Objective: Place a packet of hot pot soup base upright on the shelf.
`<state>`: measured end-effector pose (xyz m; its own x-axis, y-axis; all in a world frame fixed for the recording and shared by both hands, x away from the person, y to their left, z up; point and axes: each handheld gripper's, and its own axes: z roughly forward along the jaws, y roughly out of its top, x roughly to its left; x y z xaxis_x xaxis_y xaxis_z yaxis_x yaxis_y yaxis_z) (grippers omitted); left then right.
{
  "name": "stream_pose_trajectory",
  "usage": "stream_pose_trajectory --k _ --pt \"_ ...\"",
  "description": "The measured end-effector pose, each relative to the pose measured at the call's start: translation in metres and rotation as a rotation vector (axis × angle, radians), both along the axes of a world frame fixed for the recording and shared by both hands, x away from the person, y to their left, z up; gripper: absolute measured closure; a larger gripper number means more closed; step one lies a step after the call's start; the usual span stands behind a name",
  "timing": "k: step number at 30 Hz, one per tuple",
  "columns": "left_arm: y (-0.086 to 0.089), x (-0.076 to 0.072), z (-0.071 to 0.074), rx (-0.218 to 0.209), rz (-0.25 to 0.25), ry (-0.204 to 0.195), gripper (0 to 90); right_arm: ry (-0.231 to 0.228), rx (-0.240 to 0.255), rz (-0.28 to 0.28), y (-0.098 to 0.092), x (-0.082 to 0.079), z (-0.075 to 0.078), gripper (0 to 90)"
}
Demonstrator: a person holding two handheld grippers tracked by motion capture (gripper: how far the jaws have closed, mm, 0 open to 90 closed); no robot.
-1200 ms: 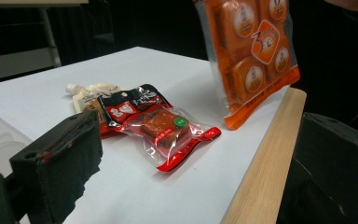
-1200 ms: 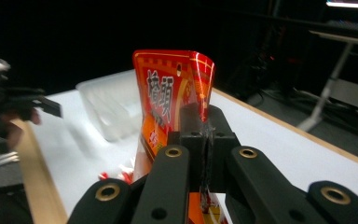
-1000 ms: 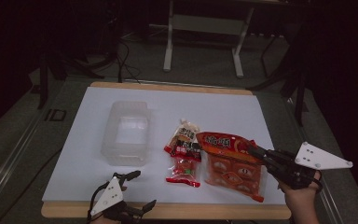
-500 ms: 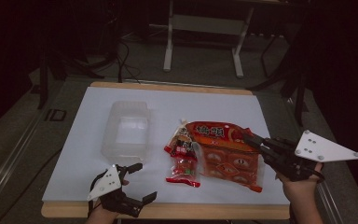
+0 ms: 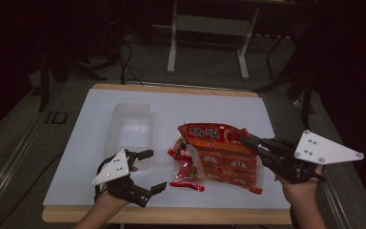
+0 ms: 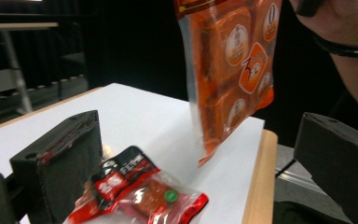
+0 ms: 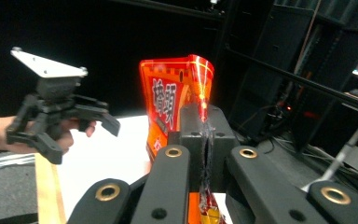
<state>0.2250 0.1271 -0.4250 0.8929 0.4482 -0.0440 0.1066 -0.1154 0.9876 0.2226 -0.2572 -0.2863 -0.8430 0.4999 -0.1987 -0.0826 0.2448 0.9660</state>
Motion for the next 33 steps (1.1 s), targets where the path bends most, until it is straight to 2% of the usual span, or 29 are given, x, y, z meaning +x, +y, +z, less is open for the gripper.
stream_pose_trajectory --k 5,14,21,23,27,31,33 --pt "-0.012 0.011 0.01 0.004 -0.021 -0.021 1.5 -0.006 -0.001 0.014 0.005 0.0 0.003 88.7" --pt "-0.035 0.027 0.015 -0.006 -0.126 -0.005 1.6 -0.009 -0.001 0.044 0.014 0.001 0.007 88.7" --pt "-0.048 0.041 0.019 -0.005 -0.172 0.008 6.1 -0.008 -0.003 0.065 0.023 0.002 0.007 88.7" --pt "-0.05 0.046 0.018 -0.015 -0.197 0.017 11.7 -0.006 -0.005 0.071 0.025 0.003 0.006 88.7" --pt "-0.051 0.055 0.012 -0.031 -0.241 0.044 16.0 -0.002 -0.008 0.081 0.029 0.004 0.005 88.7" --pt "-0.054 0.055 0.011 -0.038 -0.274 0.028 21.8 -0.001 -0.009 0.087 0.031 0.004 0.003 88.7" --pt "-0.055 0.055 0.012 -0.052 -0.285 0.017 31.0 0.002 -0.014 0.09 0.032 0.004 0.003 88.7"
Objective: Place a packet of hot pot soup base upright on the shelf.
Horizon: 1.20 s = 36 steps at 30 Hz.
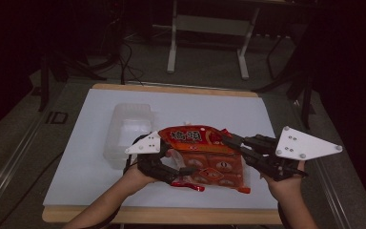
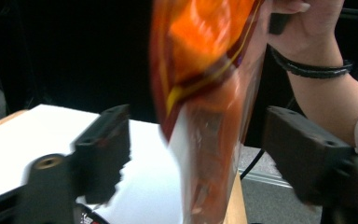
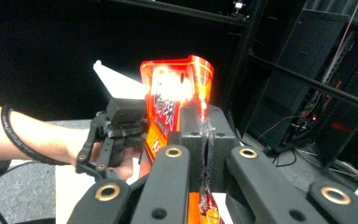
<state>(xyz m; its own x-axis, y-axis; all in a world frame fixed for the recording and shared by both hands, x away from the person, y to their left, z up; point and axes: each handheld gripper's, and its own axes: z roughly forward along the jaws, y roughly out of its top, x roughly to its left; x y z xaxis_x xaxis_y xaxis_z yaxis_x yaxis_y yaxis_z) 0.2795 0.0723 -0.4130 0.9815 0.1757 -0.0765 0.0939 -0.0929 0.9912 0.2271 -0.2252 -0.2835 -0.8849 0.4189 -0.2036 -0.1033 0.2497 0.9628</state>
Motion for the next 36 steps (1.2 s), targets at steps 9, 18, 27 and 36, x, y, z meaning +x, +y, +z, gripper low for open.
stream_pose_trajectory --k 9,18,27,36 --pt "0.001 -0.002 0.002 0.025 -0.022 -0.043 65.5 0.007 -0.006 -0.002 0.001 0.001 -0.003 88.7" --pt "-0.003 -0.008 0.007 0.043 -0.023 -0.069 70.9 0.0 -0.002 -0.021 -0.006 0.003 -0.004 88.3" --pt "-0.002 -0.008 0.015 0.078 0.013 -0.048 71.3 0.02 0.02 -0.037 -0.01 0.009 -0.008 87.9" --pt "0.001 -0.011 0.028 0.096 0.042 -0.032 71.6 0.028 0.055 -0.054 -0.015 0.014 -0.007 84.8"
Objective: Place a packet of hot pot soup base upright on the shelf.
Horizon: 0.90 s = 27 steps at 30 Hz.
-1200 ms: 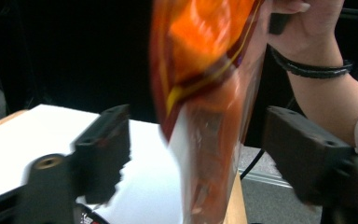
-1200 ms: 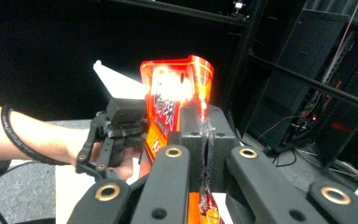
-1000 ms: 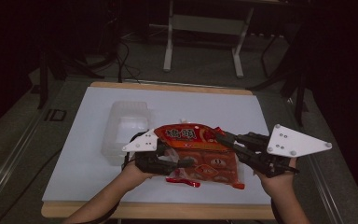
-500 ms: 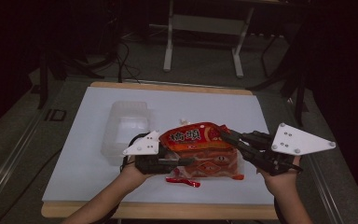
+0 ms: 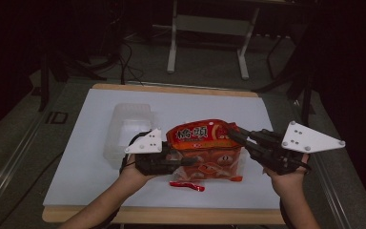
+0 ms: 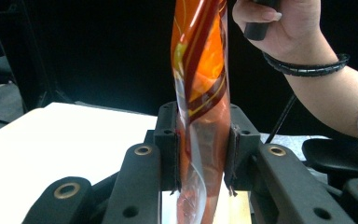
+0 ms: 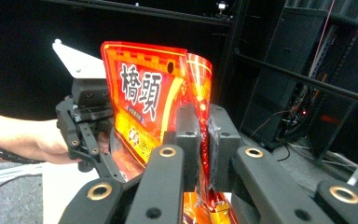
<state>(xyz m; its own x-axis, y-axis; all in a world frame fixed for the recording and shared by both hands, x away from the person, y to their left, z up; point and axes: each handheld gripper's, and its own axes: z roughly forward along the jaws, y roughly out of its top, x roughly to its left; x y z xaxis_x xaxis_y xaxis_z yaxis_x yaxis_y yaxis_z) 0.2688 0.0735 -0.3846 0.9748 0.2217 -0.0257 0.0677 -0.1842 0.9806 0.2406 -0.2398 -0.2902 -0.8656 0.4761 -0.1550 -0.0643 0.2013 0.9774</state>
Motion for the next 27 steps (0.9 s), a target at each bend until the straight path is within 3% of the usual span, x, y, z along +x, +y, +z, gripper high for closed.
stream_pose_trajectory --k 8,14,20,27 --pt "0.004 -0.001 0.014 -0.006 0.035 -0.025 71.6 -0.012 0.027 -0.035 -0.007 0.0 0.005 74.0" --pt "0.012 0.0 0.023 -0.03 0.089 -0.056 71.7 0.007 0.088 -0.068 -0.017 0.001 0.003 54.6" --pt "0.024 0.007 0.034 -0.062 0.148 -0.072 71.7 -0.006 0.076 -0.105 -0.018 -0.005 0.002 37.7" --pt "0.036 0.012 0.045 -0.086 0.216 -0.099 71.7 0.043 0.117 -0.102 -0.02 0.003 -0.006 19.4"
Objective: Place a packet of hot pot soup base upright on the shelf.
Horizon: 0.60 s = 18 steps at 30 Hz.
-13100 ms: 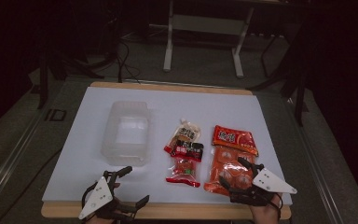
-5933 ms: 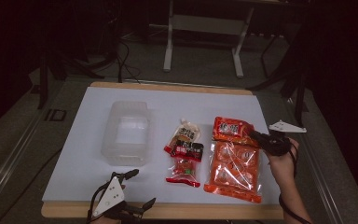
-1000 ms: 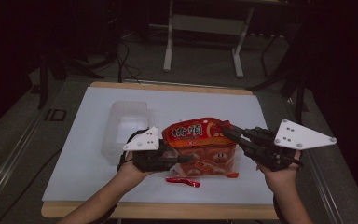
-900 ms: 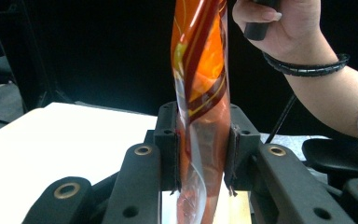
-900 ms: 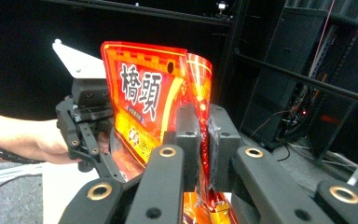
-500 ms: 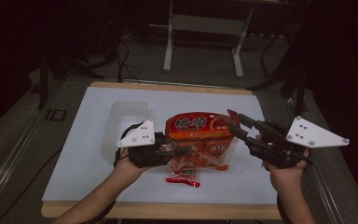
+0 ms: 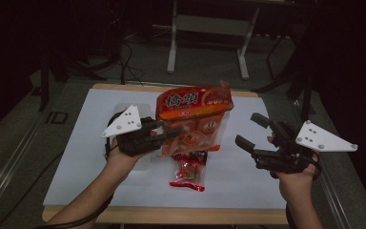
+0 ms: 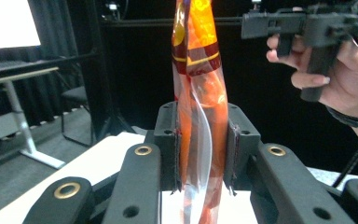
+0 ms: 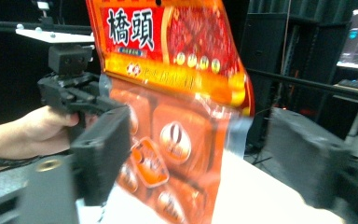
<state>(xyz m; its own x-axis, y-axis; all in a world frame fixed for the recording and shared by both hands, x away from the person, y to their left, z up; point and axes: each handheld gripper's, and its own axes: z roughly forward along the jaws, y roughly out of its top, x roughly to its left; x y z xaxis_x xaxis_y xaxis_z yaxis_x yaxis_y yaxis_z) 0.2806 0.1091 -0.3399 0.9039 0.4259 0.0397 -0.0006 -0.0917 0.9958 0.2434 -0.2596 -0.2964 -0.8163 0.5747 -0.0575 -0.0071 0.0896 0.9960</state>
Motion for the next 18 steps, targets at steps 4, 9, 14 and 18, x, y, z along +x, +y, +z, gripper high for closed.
stream_pose_trajectory --k 4,9,14,18 --pt "0.011 0.003 0.007 -0.022 0.05 -0.015 71.7 0.015 0.014 0.009 0.0 0.002 -0.005 14.5" --pt "0.027 0.007 0.014 -0.037 0.114 -0.026 71.7 0.024 0.022 0.005 -0.002 0.003 -0.009 14.4" --pt "0.037 0.011 0.015 -0.05 0.143 -0.024 71.8 0.033 0.02 0.009 -0.002 0.005 -0.013 14.2" --pt "0.047 0.015 0.015 -0.051 0.185 -0.022 71.7 0.035 0.02 0.008 -0.001 0.006 -0.016 14.1"
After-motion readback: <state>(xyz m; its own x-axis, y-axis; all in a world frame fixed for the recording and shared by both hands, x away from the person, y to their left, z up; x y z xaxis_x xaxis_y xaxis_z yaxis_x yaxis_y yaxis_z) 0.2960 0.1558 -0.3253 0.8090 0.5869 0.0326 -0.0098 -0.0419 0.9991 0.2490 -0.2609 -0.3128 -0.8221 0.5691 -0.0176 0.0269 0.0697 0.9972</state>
